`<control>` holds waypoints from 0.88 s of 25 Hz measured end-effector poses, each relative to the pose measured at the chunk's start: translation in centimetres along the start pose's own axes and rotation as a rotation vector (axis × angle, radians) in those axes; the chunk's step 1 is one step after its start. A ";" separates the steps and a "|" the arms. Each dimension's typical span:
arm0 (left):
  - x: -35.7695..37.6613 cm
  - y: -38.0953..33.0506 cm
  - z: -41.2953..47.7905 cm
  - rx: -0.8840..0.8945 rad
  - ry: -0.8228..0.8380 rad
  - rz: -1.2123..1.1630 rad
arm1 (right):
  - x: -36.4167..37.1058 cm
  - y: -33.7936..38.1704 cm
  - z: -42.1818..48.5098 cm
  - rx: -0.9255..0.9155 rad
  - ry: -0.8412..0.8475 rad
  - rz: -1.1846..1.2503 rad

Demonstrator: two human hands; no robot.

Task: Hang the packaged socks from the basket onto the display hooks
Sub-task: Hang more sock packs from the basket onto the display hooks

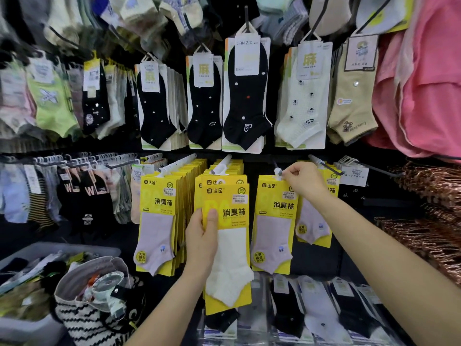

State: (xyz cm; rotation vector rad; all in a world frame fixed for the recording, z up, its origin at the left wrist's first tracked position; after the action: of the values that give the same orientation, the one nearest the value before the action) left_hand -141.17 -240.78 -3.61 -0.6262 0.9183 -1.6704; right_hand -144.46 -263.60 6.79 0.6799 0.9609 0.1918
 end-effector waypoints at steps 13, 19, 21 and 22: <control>6.4 -1.2 -0.4 -0.077 0.074 -0.027 | -1.0 0.4 -6.2 -0.246 0.164 0.281; 7.2 -0.6 -0.7 -0.094 0.156 0.038 | -1.6 -0.2 -5.5 -0.221 0.218 0.154; 7.2 -0.4 -0.7 -0.097 0.138 0.057 | -1.5 -0.5 -5.2 -0.194 0.211 0.184; 7.1 -0.4 -0.8 -0.091 0.116 0.055 | -1.4 -0.6 -4.8 -0.169 0.194 0.207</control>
State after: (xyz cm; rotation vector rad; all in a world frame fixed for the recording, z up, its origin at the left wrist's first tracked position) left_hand -143.97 -247.37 -4.07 -0.5646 1.0896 -1.6366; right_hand -149.19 -262.54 5.56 0.6119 1.0456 0.5238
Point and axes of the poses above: each hand's wrist, its own z-axis towards the middle knuckle, its own x-axis out of the palm, y = z × x, the point moved 1 cm from there along z, towards the middle knuckle, and after that the axes turned 14 degrees about y, right-handed, at the moved point
